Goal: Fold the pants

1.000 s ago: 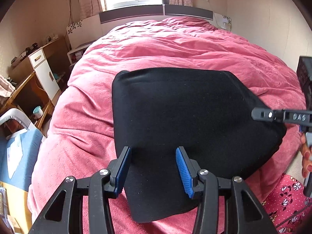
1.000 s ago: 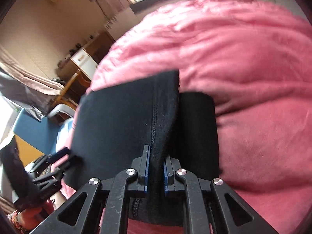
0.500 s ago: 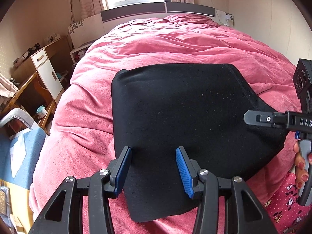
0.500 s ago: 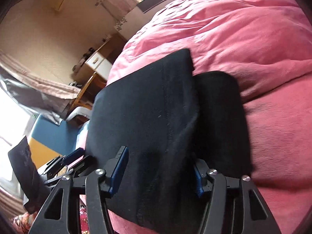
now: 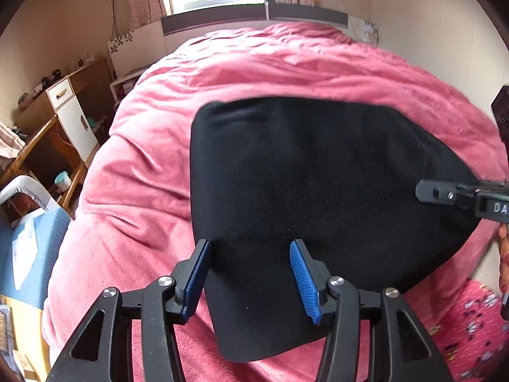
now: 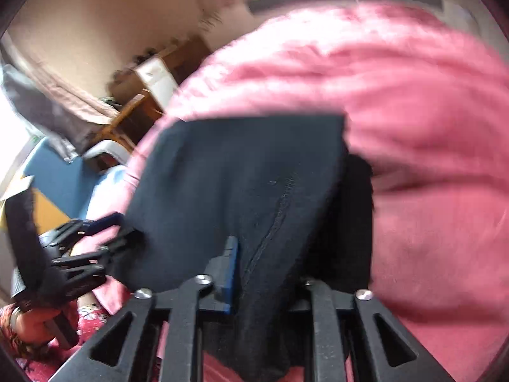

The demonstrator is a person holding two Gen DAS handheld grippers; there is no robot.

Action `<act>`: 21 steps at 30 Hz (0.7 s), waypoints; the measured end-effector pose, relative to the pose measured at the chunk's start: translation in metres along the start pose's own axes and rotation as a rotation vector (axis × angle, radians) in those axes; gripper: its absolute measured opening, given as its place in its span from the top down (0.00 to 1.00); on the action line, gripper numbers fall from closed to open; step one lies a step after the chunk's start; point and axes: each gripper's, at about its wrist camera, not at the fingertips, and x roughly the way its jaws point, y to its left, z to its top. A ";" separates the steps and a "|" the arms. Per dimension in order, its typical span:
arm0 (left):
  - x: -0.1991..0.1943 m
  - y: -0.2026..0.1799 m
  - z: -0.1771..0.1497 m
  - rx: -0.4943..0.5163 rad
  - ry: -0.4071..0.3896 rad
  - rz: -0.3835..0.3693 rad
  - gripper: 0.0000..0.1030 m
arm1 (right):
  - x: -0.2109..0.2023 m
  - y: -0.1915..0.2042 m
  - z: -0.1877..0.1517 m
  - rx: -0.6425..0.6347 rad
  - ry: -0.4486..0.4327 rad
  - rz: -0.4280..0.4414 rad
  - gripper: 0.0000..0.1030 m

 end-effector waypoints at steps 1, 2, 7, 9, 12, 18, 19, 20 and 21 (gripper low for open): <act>0.002 0.000 -0.002 0.008 0.006 0.008 0.48 | 0.004 -0.012 -0.004 0.051 0.005 0.025 0.61; 0.003 0.001 -0.003 0.010 0.008 0.000 0.46 | 0.004 -0.019 -0.005 0.077 -0.004 0.053 0.61; -0.002 0.019 -0.002 -0.084 0.000 -0.076 0.43 | -0.019 -0.018 0.004 -0.022 -0.088 -0.122 0.47; -0.009 0.032 -0.001 -0.156 -0.034 -0.129 0.43 | -0.030 -0.021 0.007 -0.013 -0.130 -0.150 0.44; -0.013 0.059 0.003 -0.282 -0.073 -0.216 0.40 | -0.041 -0.032 0.010 0.060 -0.163 -0.134 0.28; 0.010 0.100 0.004 -0.458 -0.024 -0.322 0.30 | -0.027 -0.049 0.011 0.230 -0.102 0.004 0.20; 0.017 0.103 0.003 -0.470 -0.002 -0.342 0.30 | -0.024 -0.052 0.009 0.254 -0.087 0.015 0.20; 0.020 0.103 0.002 -0.472 0.014 -0.352 0.30 | -0.021 -0.055 0.007 0.276 -0.073 0.028 0.20; 0.026 0.103 0.002 -0.470 0.032 -0.377 0.30 | -0.018 -0.058 0.005 0.294 -0.064 0.037 0.19</act>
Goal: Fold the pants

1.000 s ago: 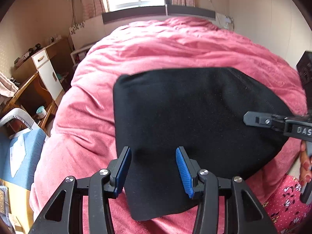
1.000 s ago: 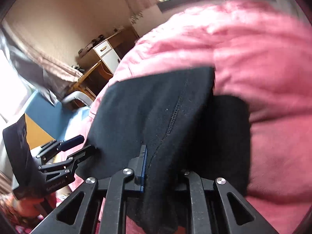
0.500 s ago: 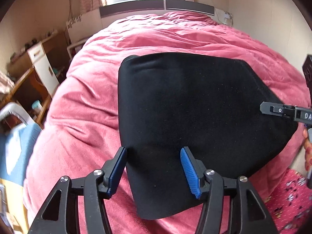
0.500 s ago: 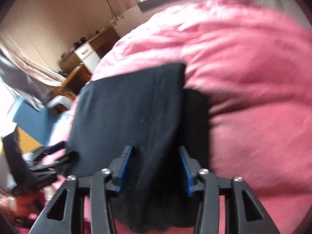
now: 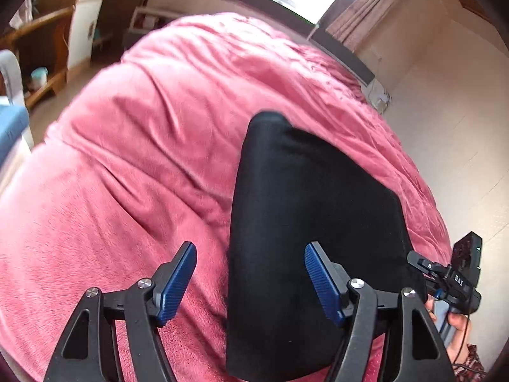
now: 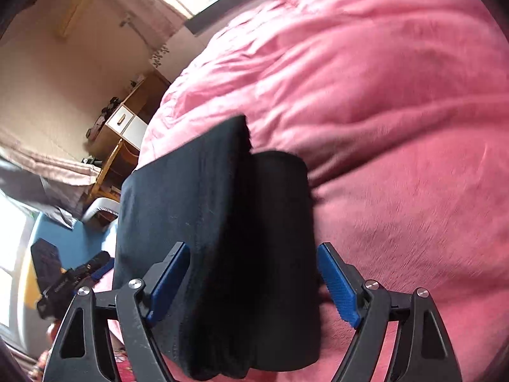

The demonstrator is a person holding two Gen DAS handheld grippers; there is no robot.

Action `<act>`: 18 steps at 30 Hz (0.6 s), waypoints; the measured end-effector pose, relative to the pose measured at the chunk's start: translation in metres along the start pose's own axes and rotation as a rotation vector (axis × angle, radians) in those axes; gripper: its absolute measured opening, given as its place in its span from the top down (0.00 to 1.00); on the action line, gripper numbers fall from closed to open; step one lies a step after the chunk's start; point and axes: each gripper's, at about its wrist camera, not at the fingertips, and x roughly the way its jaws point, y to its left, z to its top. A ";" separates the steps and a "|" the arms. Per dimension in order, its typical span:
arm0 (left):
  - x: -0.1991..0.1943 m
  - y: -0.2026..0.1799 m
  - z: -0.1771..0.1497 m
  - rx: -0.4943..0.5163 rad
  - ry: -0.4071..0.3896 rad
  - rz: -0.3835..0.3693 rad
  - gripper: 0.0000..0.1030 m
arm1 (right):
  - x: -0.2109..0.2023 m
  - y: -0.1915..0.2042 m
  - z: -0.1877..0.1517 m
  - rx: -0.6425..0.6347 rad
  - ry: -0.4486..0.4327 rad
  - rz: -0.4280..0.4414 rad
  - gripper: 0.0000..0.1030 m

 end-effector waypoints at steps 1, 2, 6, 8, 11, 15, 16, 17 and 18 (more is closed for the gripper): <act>0.003 0.002 -0.002 0.002 0.014 -0.014 0.29 | 0.005 -0.004 0.000 0.025 0.012 0.008 0.18; 0.008 0.003 -0.002 0.008 0.037 -0.026 0.29 | 0.007 -0.007 -0.001 0.040 0.020 0.014 0.16; 0.026 0.005 -0.006 0.020 0.089 -0.076 0.25 | 0.019 -0.019 -0.006 0.103 0.056 0.068 0.13; 0.032 0.006 -0.007 0.013 0.106 -0.102 0.23 | 0.026 -0.026 -0.008 0.135 0.069 0.113 0.13; 0.037 0.004 -0.008 0.025 0.112 -0.101 0.21 | 0.031 -0.030 -0.011 0.169 0.076 0.136 0.12; 0.031 -0.015 -0.009 0.119 0.075 -0.030 0.21 | 0.030 -0.026 -0.012 0.138 0.076 0.133 0.11; 0.029 -0.021 -0.009 0.152 0.063 -0.007 0.21 | 0.030 -0.025 -0.012 0.128 0.076 0.132 0.11; 0.029 -0.026 -0.008 0.181 0.052 0.011 0.21 | 0.031 -0.023 -0.013 0.120 0.077 0.132 0.11; 0.028 -0.034 -0.009 0.222 0.039 0.028 0.22 | 0.032 -0.022 -0.012 0.114 0.077 0.134 0.11</act>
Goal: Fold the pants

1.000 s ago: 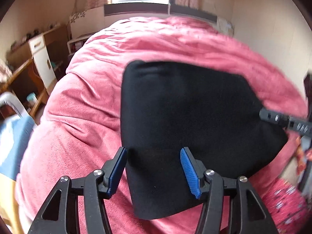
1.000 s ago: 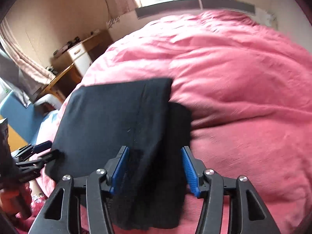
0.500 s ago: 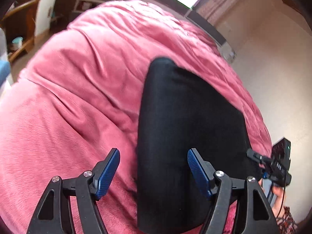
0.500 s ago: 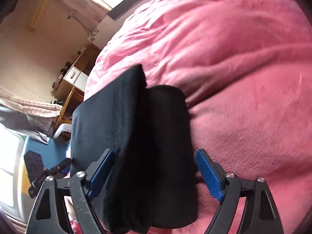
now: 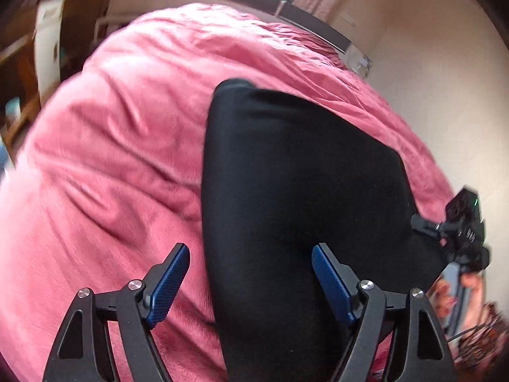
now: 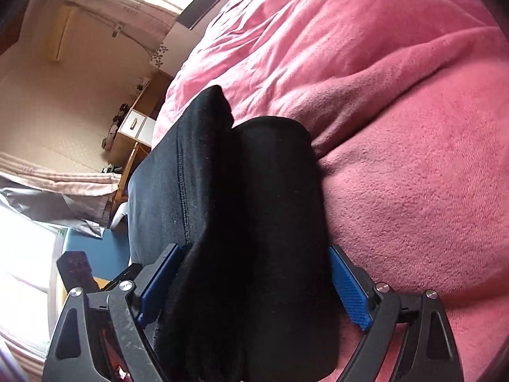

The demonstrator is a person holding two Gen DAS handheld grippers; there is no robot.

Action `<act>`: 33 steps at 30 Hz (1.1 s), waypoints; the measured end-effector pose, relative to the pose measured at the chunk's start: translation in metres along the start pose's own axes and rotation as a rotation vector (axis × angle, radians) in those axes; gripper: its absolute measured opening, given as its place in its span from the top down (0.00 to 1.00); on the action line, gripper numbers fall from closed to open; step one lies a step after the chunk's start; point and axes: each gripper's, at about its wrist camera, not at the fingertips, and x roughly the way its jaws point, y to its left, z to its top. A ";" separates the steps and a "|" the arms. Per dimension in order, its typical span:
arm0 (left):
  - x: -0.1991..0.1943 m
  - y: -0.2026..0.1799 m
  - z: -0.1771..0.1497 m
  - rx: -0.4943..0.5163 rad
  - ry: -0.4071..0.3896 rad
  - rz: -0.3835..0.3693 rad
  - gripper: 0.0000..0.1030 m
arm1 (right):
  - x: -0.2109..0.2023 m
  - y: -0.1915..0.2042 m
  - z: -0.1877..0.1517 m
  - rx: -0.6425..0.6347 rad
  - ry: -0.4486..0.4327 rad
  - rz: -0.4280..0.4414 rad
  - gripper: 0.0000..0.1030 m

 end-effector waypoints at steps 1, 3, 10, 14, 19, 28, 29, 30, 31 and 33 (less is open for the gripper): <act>0.000 -0.005 0.001 0.036 -0.003 0.011 0.22 | 0.000 -0.001 0.001 -0.007 0.001 0.001 0.11; 0.002 -0.019 0.001 0.109 -0.004 0.033 0.21 | 0.002 0.000 0.001 -0.015 0.000 0.001 0.11; 0.010 -0.023 0.002 0.147 -0.015 0.062 0.21 | 0.011 0.007 0.002 -0.051 0.002 0.008 0.10; 0.009 -0.019 0.001 0.142 -0.012 0.057 0.20 | 0.017 0.011 0.004 -0.092 0.013 0.003 0.08; 0.010 -0.023 -0.004 0.153 -0.019 0.074 0.19 | 0.028 0.022 0.000 -0.147 0.014 -0.039 0.08; 0.008 -0.034 -0.006 0.217 -0.031 0.072 0.51 | 0.031 0.057 -0.006 -0.330 -0.002 -0.129 0.40; 0.004 -0.036 -0.006 0.230 -0.039 0.079 0.58 | 0.029 0.062 -0.007 -0.357 -0.012 -0.137 0.43; 0.001 -0.039 -0.004 0.242 -0.046 0.083 0.62 | 0.026 0.067 -0.007 -0.376 -0.024 -0.140 0.46; -0.001 -0.040 -0.003 0.244 -0.051 0.081 0.64 | 0.022 0.073 -0.007 -0.397 -0.043 -0.136 0.47; -0.008 -0.043 0.001 0.246 -0.068 0.072 0.67 | 0.015 0.082 -0.005 -0.428 -0.076 -0.124 0.49</act>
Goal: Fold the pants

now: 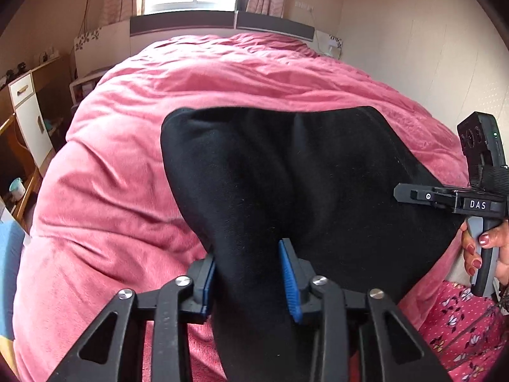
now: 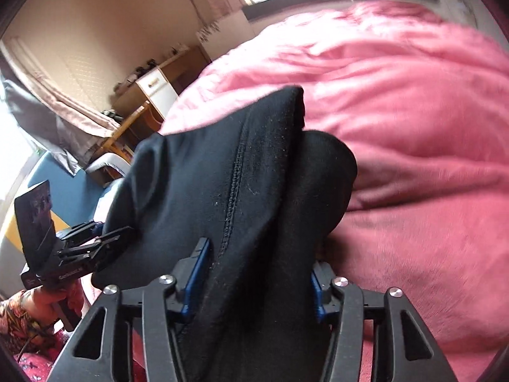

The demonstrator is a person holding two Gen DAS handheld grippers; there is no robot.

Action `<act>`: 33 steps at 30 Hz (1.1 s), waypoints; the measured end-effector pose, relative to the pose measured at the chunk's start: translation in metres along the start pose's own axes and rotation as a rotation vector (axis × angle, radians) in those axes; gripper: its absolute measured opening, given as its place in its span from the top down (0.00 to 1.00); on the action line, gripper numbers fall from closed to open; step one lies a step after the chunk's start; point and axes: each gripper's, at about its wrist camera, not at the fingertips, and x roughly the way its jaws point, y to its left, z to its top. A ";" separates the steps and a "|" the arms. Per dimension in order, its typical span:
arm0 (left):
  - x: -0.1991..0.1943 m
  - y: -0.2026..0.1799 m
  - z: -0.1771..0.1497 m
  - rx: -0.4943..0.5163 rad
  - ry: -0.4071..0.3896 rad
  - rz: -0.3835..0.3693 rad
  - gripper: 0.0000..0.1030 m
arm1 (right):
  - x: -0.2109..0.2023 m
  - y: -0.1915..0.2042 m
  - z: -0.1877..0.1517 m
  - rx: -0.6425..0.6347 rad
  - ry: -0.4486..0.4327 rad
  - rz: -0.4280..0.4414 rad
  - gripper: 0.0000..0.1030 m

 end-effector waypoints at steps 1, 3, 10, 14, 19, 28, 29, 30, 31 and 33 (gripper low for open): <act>-0.001 -0.001 0.003 0.005 -0.005 -0.001 0.67 | -0.006 0.004 0.004 -0.023 -0.022 -0.001 0.50; -0.004 -0.003 0.015 0.024 -0.017 0.004 0.69 | -0.013 0.013 0.014 -0.069 -0.057 -0.005 0.51; 0.004 -0.007 0.077 0.090 -0.092 0.046 0.70 | -0.007 0.018 0.059 -0.151 -0.130 -0.031 0.51; 0.019 0.000 0.122 0.093 -0.153 0.078 0.70 | 0.002 0.005 0.099 -0.154 -0.199 -0.035 0.52; 0.059 0.015 0.168 0.115 -0.197 0.134 0.70 | 0.036 -0.010 0.158 -0.159 -0.253 -0.066 0.51; 0.140 0.054 0.186 0.027 -0.153 0.143 0.68 | 0.113 -0.059 0.184 -0.077 -0.169 -0.136 0.48; 0.144 0.056 0.185 0.023 -0.157 0.139 0.65 | 0.117 -0.066 0.182 -0.051 -0.167 -0.138 0.42; 0.146 0.054 0.183 0.024 -0.159 0.141 0.60 | 0.120 -0.072 0.180 -0.020 -0.164 -0.138 0.38; 0.147 0.053 0.178 0.025 -0.158 0.148 0.59 | 0.123 -0.076 0.177 0.013 -0.162 -0.127 0.37; 0.147 0.055 0.172 0.018 -0.162 0.159 0.55 | 0.124 -0.077 0.175 0.017 -0.166 -0.131 0.32</act>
